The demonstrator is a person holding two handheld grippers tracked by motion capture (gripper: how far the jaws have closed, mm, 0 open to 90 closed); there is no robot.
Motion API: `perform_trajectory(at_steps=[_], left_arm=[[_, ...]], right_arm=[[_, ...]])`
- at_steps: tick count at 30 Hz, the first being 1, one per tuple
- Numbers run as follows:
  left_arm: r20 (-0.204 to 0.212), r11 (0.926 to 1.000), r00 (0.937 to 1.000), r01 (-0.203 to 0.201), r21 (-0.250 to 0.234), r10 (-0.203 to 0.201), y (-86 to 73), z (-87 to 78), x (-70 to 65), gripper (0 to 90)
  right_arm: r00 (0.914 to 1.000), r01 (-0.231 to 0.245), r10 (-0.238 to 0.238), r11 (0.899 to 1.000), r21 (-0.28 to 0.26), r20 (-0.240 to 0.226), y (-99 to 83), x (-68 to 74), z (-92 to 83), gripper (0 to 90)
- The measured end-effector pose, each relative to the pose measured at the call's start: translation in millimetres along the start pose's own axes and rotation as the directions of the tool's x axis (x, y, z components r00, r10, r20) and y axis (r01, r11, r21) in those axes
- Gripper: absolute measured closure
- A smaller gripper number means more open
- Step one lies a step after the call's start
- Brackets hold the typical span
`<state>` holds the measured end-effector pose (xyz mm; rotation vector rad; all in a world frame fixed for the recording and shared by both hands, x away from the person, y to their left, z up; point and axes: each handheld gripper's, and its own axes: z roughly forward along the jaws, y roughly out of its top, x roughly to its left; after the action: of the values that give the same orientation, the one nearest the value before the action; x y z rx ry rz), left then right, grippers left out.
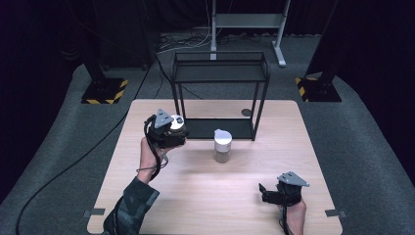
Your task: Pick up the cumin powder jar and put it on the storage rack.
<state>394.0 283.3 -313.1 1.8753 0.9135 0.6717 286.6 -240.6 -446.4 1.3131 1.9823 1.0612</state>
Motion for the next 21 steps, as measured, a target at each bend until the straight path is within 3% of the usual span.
perform_trajectory(at_steps=[21], left_arm=[[-0.009,0.9997,0.9997,-0.022,0.004,0.022,28.1,10.4,7.1,30.9]], right_arm=[[1.0000,-0.001,0.001,1.000,0.003,-0.004,0.6,-1.0,0.3,0.0]])
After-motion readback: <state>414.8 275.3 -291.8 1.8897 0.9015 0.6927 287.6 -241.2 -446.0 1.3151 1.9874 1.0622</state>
